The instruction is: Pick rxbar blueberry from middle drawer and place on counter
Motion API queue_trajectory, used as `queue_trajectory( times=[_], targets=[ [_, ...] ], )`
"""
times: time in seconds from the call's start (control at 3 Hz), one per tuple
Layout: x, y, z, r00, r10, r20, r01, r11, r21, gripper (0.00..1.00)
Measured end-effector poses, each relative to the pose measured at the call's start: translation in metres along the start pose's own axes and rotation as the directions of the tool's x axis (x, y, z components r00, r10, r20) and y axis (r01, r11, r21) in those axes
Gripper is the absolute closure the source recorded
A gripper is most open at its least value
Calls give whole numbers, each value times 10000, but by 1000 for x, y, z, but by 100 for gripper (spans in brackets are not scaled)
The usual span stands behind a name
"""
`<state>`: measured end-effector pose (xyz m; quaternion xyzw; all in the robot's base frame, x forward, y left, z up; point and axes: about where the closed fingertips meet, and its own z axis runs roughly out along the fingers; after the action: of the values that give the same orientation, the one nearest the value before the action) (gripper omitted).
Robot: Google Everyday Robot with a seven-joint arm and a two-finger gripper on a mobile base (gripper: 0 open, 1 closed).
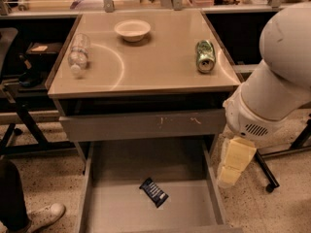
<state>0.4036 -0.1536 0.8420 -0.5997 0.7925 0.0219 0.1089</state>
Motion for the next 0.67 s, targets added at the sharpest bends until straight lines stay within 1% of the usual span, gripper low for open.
queue_trajectory(
  times=[0.33, 0.67],
  targets=[
    [-15, 27, 42, 9994, -202, 269, 214, 9986, -483, 0],
    [-29, 50, 97, 9986, -423, 314, 453, 9939, -1004, 0]
  ],
)
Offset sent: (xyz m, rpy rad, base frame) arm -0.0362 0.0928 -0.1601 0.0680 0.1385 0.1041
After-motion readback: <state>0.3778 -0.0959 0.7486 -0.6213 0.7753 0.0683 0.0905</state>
